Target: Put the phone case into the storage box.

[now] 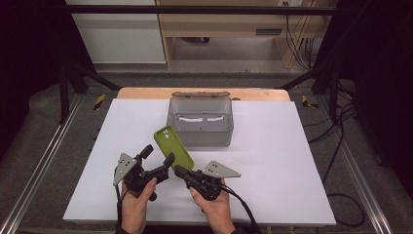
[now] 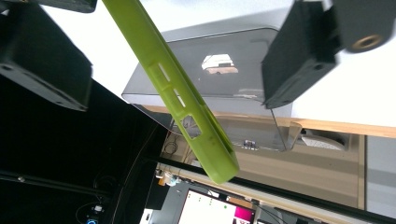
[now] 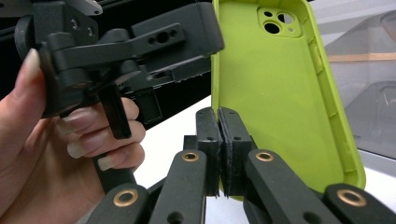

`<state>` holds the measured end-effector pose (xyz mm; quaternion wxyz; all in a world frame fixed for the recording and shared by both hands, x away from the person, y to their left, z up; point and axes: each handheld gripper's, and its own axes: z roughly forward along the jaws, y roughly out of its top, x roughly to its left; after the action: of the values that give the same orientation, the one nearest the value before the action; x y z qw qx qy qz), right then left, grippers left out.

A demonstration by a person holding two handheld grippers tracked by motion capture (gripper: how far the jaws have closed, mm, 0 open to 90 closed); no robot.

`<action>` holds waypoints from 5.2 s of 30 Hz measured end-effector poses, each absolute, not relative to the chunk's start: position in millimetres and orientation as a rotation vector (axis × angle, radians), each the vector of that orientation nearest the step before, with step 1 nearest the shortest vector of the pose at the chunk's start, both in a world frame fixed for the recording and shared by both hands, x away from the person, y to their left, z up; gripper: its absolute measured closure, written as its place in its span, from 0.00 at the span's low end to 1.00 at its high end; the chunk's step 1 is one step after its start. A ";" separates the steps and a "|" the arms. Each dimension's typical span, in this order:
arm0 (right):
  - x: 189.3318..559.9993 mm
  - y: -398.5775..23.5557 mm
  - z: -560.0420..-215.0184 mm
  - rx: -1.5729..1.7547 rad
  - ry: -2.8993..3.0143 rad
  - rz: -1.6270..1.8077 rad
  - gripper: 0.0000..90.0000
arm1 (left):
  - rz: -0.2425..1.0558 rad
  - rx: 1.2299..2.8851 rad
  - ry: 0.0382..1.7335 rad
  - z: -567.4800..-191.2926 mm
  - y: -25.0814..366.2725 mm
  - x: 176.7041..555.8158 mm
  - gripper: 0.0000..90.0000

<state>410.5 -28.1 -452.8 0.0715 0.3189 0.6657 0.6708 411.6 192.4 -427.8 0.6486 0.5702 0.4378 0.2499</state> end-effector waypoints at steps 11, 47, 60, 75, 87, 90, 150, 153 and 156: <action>408.5 -26.9 -451.7 0.944 1.992 2.016 0.98 | 0.491 1.313 0.976 -430.3 190.2 410.1 0.41; 403.6 -12.2 -458.6 0.949 2.004 2.029 0.98 | 0.290 1.171 1.078 -443.4 197.1 409.7 0.79; 401.5 -4.6 -463.3 0.952 2.018 2.011 0.98 | 0.303 1.159 1.097 -444.0 197.0 404.2 0.85; 410.7 -17.7 -458.4 0.916 1.999 1.877 0.64 | 0.366 1.122 1.163 -445.7 220.0 409.0 0.86; 422.4 -34.0 -455.5 0.968 2.009 1.746 0.33 | 0.414 1.129 1.201 -447.3 231.9 412.0 0.86; 423.2 -36.5 -454.5 0.976 1.994 1.736 0.29 | 0.420 1.132 1.203 -447.1 232.5 412.1 0.86; 411.2 -223.6 -460.8 0.947 1.763 1.455 0.05 | 0.517 1.260 1.183 -430.8 246.6 415.7 0.86; 411.5 -224.0 -462.0 0.947 1.748 1.453 0.04 | 0.502 1.268 1.172 -429.5 245.0 414.7 0.86; 411.4 -223.3 -461.3 0.944 1.737 1.453 0.04 | 0.490 1.270 1.158 -426.0 243.5 415.1 0.86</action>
<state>411.4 -223.3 -461.3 0.3372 0.3622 0.6665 0.5575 415.1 243.5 -426.0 0.6267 0.5538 0.5049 0.2135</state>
